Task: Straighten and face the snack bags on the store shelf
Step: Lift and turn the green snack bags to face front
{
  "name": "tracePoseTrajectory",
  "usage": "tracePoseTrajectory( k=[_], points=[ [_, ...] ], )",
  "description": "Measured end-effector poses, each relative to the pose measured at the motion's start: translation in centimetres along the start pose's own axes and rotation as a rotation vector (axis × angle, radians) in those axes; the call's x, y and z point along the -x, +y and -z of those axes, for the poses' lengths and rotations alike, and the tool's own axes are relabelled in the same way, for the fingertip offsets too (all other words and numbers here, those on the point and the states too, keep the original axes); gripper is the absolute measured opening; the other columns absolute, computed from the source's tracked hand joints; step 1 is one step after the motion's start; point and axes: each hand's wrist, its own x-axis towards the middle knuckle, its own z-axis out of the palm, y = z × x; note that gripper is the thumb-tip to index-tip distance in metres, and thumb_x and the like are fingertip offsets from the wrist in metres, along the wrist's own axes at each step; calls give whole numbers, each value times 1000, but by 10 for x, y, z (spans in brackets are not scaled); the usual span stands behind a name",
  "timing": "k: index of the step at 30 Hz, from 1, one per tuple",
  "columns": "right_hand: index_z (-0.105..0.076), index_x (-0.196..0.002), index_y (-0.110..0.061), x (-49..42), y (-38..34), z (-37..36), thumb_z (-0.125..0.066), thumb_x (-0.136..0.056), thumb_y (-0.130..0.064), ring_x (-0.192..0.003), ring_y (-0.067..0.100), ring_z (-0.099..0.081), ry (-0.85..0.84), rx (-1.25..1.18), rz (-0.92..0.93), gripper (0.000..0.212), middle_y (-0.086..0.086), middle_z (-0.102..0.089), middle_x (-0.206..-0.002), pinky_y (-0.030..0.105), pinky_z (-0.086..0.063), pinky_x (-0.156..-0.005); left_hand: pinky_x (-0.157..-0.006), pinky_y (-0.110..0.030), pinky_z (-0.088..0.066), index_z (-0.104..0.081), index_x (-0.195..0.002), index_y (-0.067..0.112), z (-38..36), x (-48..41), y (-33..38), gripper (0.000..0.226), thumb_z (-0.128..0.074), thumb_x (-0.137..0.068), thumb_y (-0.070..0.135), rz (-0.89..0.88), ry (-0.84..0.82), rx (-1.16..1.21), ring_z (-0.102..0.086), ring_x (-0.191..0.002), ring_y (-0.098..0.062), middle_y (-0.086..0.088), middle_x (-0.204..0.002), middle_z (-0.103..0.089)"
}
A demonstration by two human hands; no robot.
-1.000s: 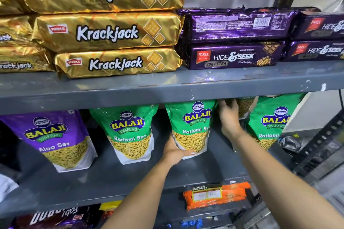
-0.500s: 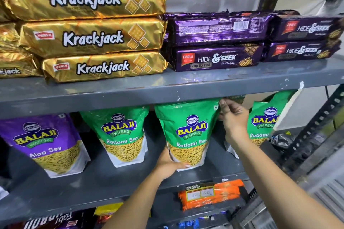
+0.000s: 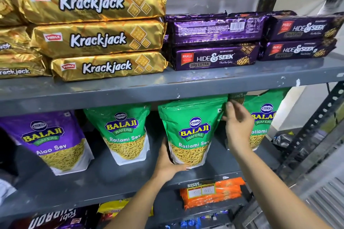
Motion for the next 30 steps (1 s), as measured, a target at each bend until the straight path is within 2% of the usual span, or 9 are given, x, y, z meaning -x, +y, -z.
tracePoseTrajectory(
  k=[2,4,7,11,16,19,21,23,30],
  points=[
    [-68,-108,-12,6,11,23,-59,-91,-19,-79,9,-67,134,-34,65,20,1,-73,-91,29,-56,-72,-109,-34,-41,-39,-141,24,-5,30,1,102,-92,-55,36,-52,293,-137,-44,-126,-9,13,-133,-43],
    [-62,-113,-26,9,31,57,-61,-84,-16,-81,1,-65,269,26,166,31,-8,-69,-93,17,-52,-70,-91,-26,-48,-52,-116,36,-20,67,2,50,-77,-72,44,-295,517,-213,-52,-103,-5,20,-110,-51],
    [-37,-141,-22,-3,73,111,-76,-71,-11,-122,23,-50,240,443,139,80,15,-49,-132,32,-41,-107,-81,-13,-44,-56,-103,36,-69,90,28,19,-63,-87,30,-545,273,-131,-55,-96,3,23,-102,-54],
    [-15,-151,-2,-18,117,144,-91,-58,-19,-147,29,-20,-53,690,-66,121,23,-22,-156,42,-16,-122,-104,-20,-41,-46,-136,24,-134,54,97,53,-64,-86,26,-472,-31,-66,-50,-124,-3,10,-136,-50],
    [-35,-139,-21,-29,131,138,-84,-51,-38,-118,16,-56,-118,548,-77,102,4,-56,-131,20,-44,-97,-116,-26,-22,-19,-152,6,-175,-39,129,91,-74,-82,24,-25,-35,-38,-30,-146,-22,-12,-158,-30],
    [-41,-132,-26,-31,136,137,-84,-44,-49,-109,20,-62,-87,531,-79,100,1,-63,-121,33,-50,-90,-108,-32,-37,-35,-147,5,-185,-67,122,81,-74,-82,34,73,-59,-109,-46,-135,-24,-15,-151,-43],
    [-40,-132,-32,-30,137,139,-83,-43,-55,-109,16,-61,-57,536,-60,101,-3,-63,-120,30,-47,-88,-81,-28,-49,-59,-116,12,-187,-75,116,55,-79,-74,41,23,16,-152,-60,-101,-18,-11,-122,-64],
    [-37,-132,-37,-27,135,142,-85,-43,-57,-108,12,-60,-30,549,-53,103,-7,-62,-120,30,-48,-88,-63,-28,-50,-54,-81,25,-185,-76,112,39,-81,-67,49,-54,39,-200,-60,-80,-14,7,-86,-66],
    [-36,-129,-45,-15,131,156,-87,-43,-58,-104,7,-61,-12,601,-58,101,-16,-63,-117,32,-52,-86,-77,-35,-60,-65,-104,24,-182,-67,104,57,-75,-64,62,-170,-10,-295,-69,-92,-15,5,-104,-74]
  ],
)
